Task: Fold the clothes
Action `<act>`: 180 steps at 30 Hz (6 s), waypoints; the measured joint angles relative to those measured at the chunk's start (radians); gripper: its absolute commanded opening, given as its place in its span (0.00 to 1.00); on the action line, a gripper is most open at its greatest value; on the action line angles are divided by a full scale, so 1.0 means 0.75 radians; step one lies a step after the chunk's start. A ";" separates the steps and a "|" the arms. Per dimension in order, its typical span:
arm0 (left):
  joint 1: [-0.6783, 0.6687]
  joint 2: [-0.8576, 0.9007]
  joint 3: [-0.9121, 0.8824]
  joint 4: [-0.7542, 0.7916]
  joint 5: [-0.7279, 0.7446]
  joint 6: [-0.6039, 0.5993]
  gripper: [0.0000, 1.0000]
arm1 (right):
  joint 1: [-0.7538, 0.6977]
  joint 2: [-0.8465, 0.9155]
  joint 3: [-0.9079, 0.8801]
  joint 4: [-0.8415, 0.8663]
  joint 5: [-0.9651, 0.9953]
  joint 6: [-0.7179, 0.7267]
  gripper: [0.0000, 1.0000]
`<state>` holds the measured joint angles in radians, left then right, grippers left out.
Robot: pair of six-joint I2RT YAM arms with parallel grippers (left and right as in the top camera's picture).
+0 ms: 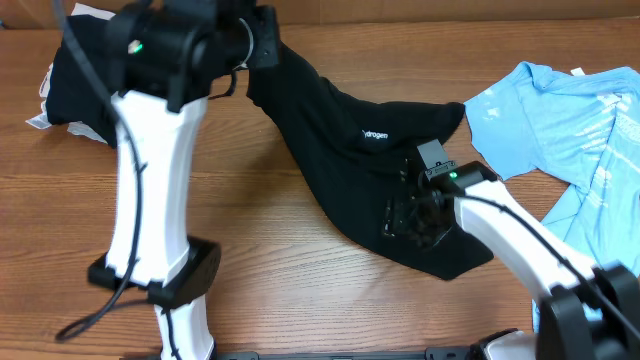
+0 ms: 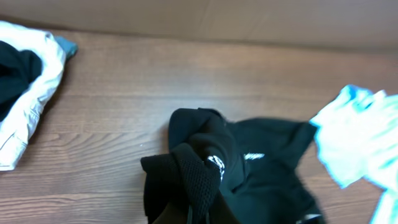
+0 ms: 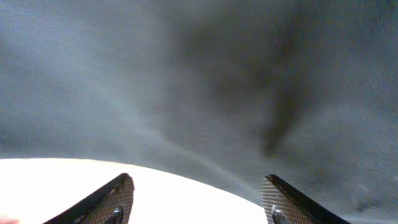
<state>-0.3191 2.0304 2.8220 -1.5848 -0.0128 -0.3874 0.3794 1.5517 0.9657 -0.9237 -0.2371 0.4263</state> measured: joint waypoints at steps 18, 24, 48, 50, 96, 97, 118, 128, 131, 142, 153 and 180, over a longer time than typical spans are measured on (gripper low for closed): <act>-0.098 -0.163 0.025 0.016 -0.010 -0.150 0.04 | 0.452 -0.283 0.020 0.703 0.114 0.140 0.85; -0.105 -0.163 0.025 0.018 -0.010 -0.150 0.04 | 0.516 -0.081 0.020 0.761 0.142 0.166 0.72; 0.053 -0.424 0.022 -0.022 -0.217 -0.093 0.04 | 0.341 -0.564 0.400 -0.255 0.218 0.148 0.04; 0.053 -0.491 0.022 -0.041 -0.232 -0.086 0.04 | 0.340 -0.625 0.503 -0.360 0.217 0.141 0.04; 0.054 0.268 -0.134 -0.056 -0.278 0.004 0.04 | -0.298 0.208 0.679 -0.302 0.059 0.025 0.83; 0.054 0.270 -0.134 -0.056 -0.278 0.004 0.04 | -0.279 0.202 0.677 -0.350 0.038 0.024 0.82; 0.064 0.270 -0.134 -0.062 -0.278 0.005 0.04 | 0.227 0.181 0.048 0.194 0.279 -0.002 0.73; 0.064 0.270 -0.134 -0.063 -0.278 0.008 0.04 | 0.227 0.181 -0.009 0.327 0.320 -0.047 0.59; 0.064 0.270 -0.134 -0.063 -0.278 0.008 0.04 | 0.227 0.181 -0.009 0.324 0.321 -0.047 0.59; 0.064 0.270 -0.134 -0.060 -0.279 0.008 0.04 | 0.227 0.229 -0.009 0.341 0.305 -0.055 0.40; 0.064 0.270 -0.134 -0.057 -0.278 0.008 0.04 | 0.227 0.234 -0.009 0.334 0.290 -0.048 0.06; 0.068 0.270 -0.132 -0.056 -0.279 0.090 0.04 | 0.078 0.048 0.506 -0.226 0.264 -0.093 0.04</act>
<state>-0.2684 2.2330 2.7232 -1.6268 -0.2222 -0.3202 0.4381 1.5879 1.3449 -1.0931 -0.0391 0.3569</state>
